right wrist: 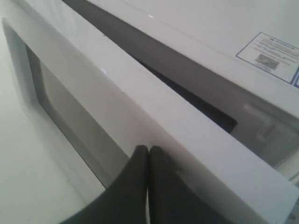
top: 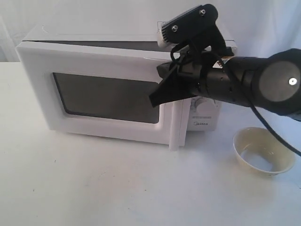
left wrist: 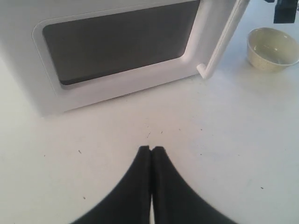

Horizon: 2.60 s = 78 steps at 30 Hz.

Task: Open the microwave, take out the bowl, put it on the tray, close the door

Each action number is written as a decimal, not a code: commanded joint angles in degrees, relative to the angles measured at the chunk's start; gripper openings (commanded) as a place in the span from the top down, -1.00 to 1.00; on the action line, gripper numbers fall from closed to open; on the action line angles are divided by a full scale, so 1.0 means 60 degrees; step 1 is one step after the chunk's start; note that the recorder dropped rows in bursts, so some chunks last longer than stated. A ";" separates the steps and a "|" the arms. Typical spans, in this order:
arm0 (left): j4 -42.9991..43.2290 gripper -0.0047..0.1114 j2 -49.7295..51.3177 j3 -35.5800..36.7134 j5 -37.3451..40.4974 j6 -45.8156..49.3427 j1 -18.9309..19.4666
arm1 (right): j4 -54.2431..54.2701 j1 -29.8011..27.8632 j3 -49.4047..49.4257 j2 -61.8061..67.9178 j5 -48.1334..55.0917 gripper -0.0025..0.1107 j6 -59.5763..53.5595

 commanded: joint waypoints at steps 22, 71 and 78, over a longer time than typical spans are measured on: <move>0.0240 0.92 -0.0510 0.0088 0.0474 -0.0349 -0.0008 | 0.0010 -0.0525 -0.1159 0.1460 -0.0398 0.96 -0.0481; 0.0325 0.92 -0.0510 0.0088 -0.0382 -0.0349 -0.0008 | 0.0141 -0.0807 0.0527 -0.5056 0.2402 0.96 0.0149; 0.0325 0.92 -0.0510 0.0088 -0.0382 -0.0349 -0.0008 | 0.0141 -0.0807 0.0527 -0.5149 0.2402 0.96 0.0149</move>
